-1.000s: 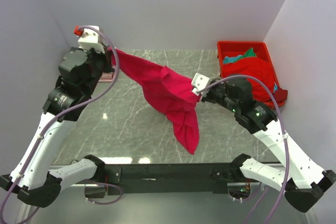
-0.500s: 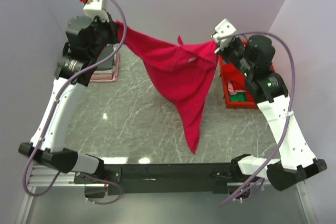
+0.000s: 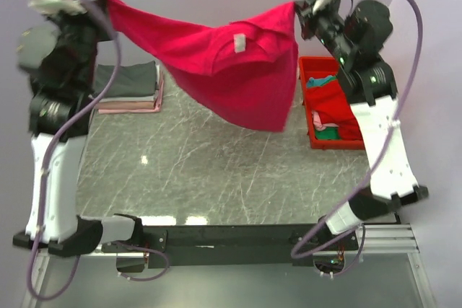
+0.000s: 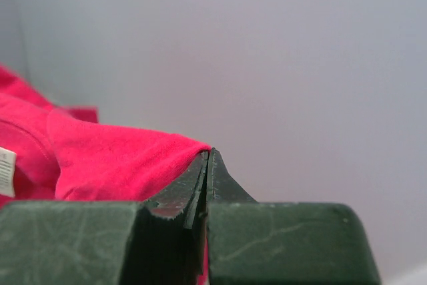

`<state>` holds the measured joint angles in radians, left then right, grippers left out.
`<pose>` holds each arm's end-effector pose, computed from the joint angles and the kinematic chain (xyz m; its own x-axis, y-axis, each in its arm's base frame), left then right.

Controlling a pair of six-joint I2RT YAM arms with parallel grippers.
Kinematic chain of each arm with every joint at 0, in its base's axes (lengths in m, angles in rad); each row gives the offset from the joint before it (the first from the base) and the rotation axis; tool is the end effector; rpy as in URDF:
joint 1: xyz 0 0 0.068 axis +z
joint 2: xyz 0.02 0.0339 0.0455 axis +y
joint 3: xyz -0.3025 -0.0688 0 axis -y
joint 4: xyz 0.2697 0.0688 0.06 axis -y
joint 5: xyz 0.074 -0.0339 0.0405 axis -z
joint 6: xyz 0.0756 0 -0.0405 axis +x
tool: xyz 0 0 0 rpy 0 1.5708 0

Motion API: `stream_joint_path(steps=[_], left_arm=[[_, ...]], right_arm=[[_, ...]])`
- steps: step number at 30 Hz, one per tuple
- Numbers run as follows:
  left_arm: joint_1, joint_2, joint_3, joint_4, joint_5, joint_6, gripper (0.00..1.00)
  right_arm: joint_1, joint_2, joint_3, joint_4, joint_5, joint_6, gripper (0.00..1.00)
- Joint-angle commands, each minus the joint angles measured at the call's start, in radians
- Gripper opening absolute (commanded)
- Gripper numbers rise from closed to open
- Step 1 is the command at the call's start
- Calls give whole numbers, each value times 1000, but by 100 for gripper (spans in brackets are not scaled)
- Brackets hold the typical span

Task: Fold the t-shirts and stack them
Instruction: Flatten the tshirt out

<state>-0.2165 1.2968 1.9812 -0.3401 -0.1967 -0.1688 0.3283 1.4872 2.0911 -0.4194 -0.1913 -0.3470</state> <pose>0.2460 -0.0390 0.6717 0.3198 -0.2390 -0.9169 0.0859 0.9710 -0.2232 0.3062 0.1195 0.6447 0.3311 -0.2399 -0.9126 -0.4050 0.8374 -0.3671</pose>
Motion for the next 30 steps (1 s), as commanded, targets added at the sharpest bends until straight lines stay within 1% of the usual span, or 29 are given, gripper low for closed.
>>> stream_joint_path(steps=[1,3,5,7,8,9,10,11,12,13,14,15,16,17,18,19,20,21,22,23,24,25,26,27,28,30], left_arm=[[3,-125,17,147,-69,23,1],[3,-148,59,142,-47,17,1],[3,-172,64,138,-17,-1,1],[3,-224,10,147,49,-52,1],[3,-244,-17,151,83,-69,1],[3,-267,-78,154,183,-102,1],[3,-292,-114,162,234,-121,1],[3,-344,-152,170,322,-138,1],[3,-372,-241,176,471,-179,1],[3,-399,-293,190,576,-213,1],[3,-454,-352,206,668,-245,1],[3,-482,-499,232,753,-344,1],[3,-511,-592,275,942,-416,1],[2,-568,-696,444,1020,-498,1],[0,-597,-893,513,1089,-652,1],[-6,-655,-976,557,1140,-688,3],[-35,-686,-1039,517,1148,-687,13],[-53,-717,-1120,457,1148,-629,40],[-72,-760,-1140,396,1145,-588,50],[-101,-771,-1153,345,1169,-551,55],[-107,-775,-1148,238,1192,-485,62],[-110,-771,-1133,186,1204,-450,65],[-113,-766,-1113,130,1189,-416,68],[-119,-760,-1073,62,1166,-350,76],[-122,-742,-1058,40,1149,-327,78],[-124,-709,-1023,-11,1088,-272,81]], right_arm=[[-5,103,153,59,-39,156,0],[-6,139,193,123,-30,178,0],[-6,159,213,145,-28,195,0],[-12,154,202,149,-27,207,0],[-15,141,157,166,-52,213,0],[-24,128,121,177,-68,223,0],[-46,114,80,192,-88,239,0],[-63,87,-13,223,-112,249,0],[-81,71,-70,246,-194,259,0],[-98,56,-135,269,-236,278,0],[-139,38,-255,296,-287,267,0],[-153,33,-310,292,-380,246,2],[-167,28,-362,283,-405,199,6],[-195,22,-458,262,-437,171,19],[-212,21,-503,245,-453,139,30],[-222,21,-543,225,-435,82,55],[-256,25,-595,164,-428,50,62],[-273,25,-618,140,-422,22,65],[-294,27,-638,124,-396,-13,67],[-317,25,-679,113,-389,-21,67],[-366,22,-698,110,-384,-21,68],[-389,19,-718,96,-398,-44,70],[-403,16,-730,68,-404,-56,71],[-411,9,-743,59,-404,-67,71],[-411,-7,-764,44,-405,-104,73],[-403,-24,-776,-27,-492,-128,73]])
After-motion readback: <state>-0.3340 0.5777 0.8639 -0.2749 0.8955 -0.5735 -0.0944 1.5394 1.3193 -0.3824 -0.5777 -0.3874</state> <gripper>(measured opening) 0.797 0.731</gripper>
